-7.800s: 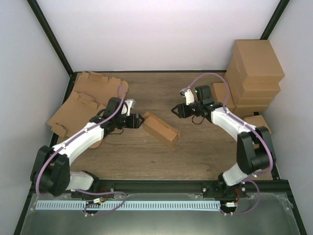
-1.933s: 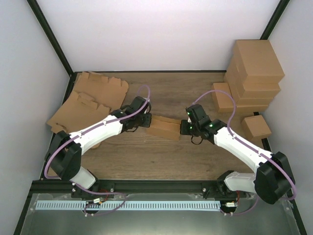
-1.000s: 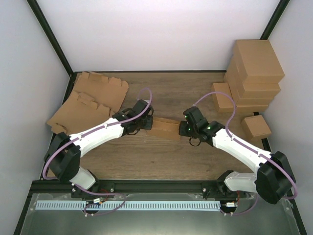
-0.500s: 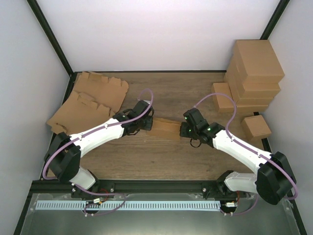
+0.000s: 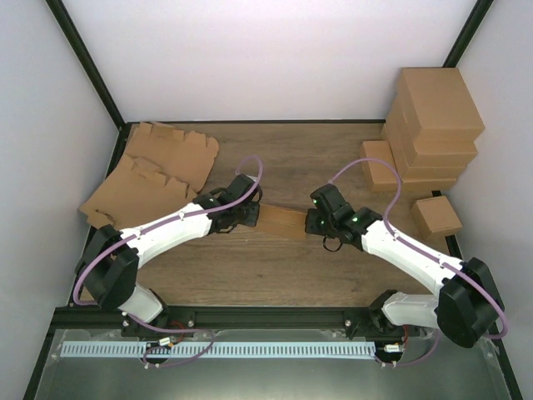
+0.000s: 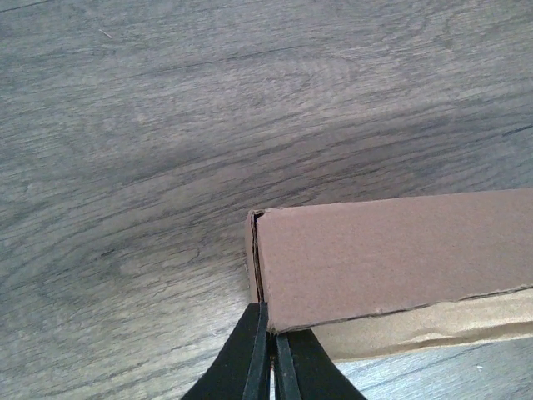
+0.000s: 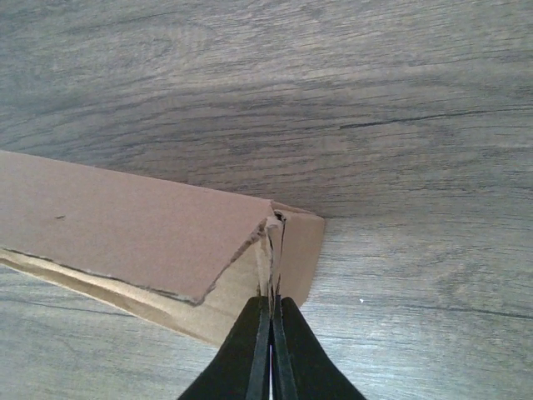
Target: Fold the paper box
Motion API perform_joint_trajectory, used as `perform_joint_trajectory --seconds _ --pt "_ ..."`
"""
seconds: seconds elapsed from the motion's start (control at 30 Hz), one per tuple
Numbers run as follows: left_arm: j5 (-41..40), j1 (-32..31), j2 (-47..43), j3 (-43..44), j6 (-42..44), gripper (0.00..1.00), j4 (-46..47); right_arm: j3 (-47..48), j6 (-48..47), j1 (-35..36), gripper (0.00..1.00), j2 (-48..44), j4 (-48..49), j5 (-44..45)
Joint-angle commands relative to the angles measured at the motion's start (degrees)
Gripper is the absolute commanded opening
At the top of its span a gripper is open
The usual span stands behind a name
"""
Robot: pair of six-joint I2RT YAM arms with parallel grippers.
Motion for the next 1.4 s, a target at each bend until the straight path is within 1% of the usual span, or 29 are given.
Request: perform_joint_trajectory --seconds 0.0,0.27,0.47,0.6,0.9,1.13,1.37 --pt "1.79 -0.36 0.87 -0.40 0.71 0.04 -4.11 4.03 0.81 0.94 0.01 0.71 -4.11 -1.09" --pt "3.69 -0.40 0.34 0.71 -0.56 0.04 -4.40 3.85 3.34 0.98 0.01 1.36 -2.53 -4.20" --pt "4.22 -0.33 0.38 1.29 -0.94 0.04 -4.45 4.82 7.71 0.99 0.01 2.61 -3.52 -3.16" --pt "4.31 -0.42 0.71 1.17 -1.03 0.04 -4.44 5.55 9.04 0.98 0.01 2.91 -3.49 -4.07" --pt "3.85 -0.36 0.92 1.28 -0.88 0.04 -4.68 4.73 8.16 0.98 0.01 3.15 -3.37 -4.07" --pt "3.75 -0.37 1.00 1.29 -0.61 0.04 -4.80 2.63 6.58 0.98 0.01 3.20 -5.12 -0.82" --pt "3.89 -0.34 1.03 1.44 -0.60 0.04 -4.87 0.65 6.73 0.98 0.01 3.52 -3.73 -1.45"
